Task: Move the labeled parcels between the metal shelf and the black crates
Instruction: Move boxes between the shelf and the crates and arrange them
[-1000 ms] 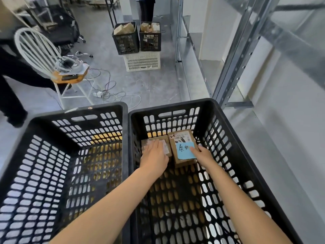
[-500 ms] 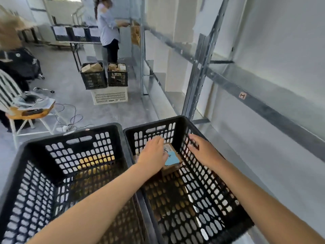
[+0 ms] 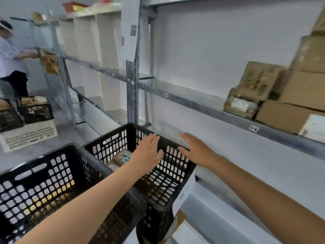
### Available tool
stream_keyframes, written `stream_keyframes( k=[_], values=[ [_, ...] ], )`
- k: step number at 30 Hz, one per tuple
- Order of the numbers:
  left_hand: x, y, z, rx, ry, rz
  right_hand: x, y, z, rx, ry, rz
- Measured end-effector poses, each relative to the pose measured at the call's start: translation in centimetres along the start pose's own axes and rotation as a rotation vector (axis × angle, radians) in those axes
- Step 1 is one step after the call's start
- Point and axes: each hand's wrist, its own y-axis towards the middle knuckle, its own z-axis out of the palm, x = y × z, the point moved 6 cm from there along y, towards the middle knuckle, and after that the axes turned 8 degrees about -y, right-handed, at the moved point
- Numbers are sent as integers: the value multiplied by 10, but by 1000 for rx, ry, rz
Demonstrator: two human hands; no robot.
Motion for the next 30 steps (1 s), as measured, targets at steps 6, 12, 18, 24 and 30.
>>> stream_keyframes(
  k=[6, 12, 18, 24, 30],
  values=[
    [-102, -13, -11, -10, -32, 182, -35, -91, -62, -98, -42, 125],
    [-219, -56, 19, 37, -69, 380, -75, -208, -102, -186, -78, 300],
    [-338, -117, 52, 94, -157, 514, -110, -363, -136, -219, -114, 514],
    [-465, -182, 54, 130, -278, 683, -126, -510, -189, -264, -222, 693],
    [-563, -225, 37, 124, -362, 873, -127, -599, -251, -362, -271, 805]
  ],
)
